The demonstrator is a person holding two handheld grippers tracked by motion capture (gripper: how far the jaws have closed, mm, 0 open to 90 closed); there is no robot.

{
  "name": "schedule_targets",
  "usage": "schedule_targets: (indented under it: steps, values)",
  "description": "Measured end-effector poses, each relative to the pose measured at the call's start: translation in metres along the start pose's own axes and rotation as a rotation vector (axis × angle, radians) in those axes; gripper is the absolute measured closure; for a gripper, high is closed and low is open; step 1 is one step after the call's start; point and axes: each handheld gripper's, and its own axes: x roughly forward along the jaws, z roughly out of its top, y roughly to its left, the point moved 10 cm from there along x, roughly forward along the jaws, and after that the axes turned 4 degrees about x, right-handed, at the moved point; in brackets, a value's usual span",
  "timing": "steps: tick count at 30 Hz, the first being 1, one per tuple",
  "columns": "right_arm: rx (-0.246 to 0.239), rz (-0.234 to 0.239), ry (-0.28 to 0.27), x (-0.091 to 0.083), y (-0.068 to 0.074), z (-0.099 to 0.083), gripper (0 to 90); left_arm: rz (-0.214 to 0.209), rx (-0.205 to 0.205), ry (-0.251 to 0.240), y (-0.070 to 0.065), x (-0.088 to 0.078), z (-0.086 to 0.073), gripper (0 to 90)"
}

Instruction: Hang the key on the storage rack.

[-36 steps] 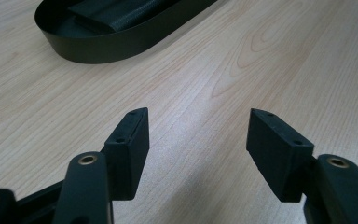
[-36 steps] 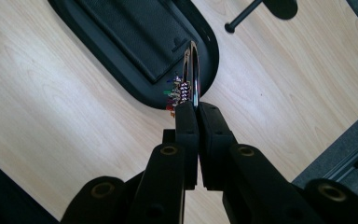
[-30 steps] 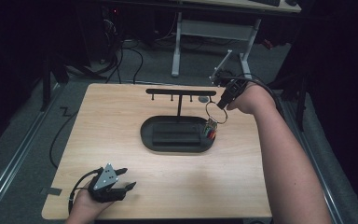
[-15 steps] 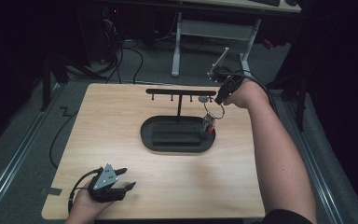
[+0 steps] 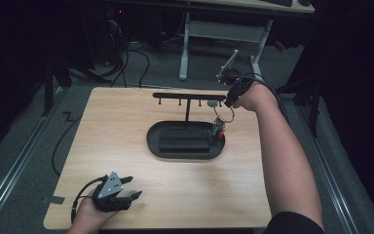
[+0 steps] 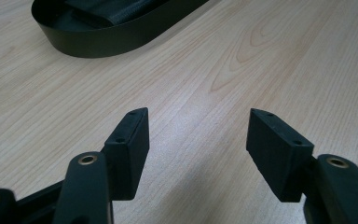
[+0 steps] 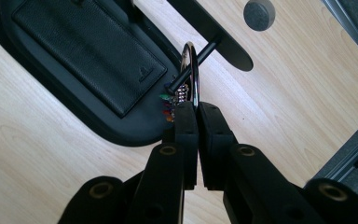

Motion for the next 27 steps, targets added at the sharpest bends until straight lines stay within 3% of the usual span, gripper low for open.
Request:
schedule_targets:
  steps: [9, 17, 22, 27]
  values:
    - [0.024, -0.044, -0.066, -0.009, 0.002, 0.001, 73.0, 0.000, 0.002, -0.005, 0.000, 0.002, 0.001, 40.0]
    - [0.040, -0.089, -0.099, -0.016, 0.010, -0.021, 55.9, -0.009, 0.015, -0.002, -0.003, 0.004, 0.003, 39.8]
    - [0.091, -0.086, -0.155, -0.019, 0.016, -0.035, 44.6, -0.011, 0.018, -0.003, -0.004, 0.005, 0.005, 39.8]
    - [0.114, -0.090, -0.205, -0.017, 0.021, -0.052, 39.9, -0.009, 0.017, -0.002, -0.003, 0.007, 0.005, 39.7]
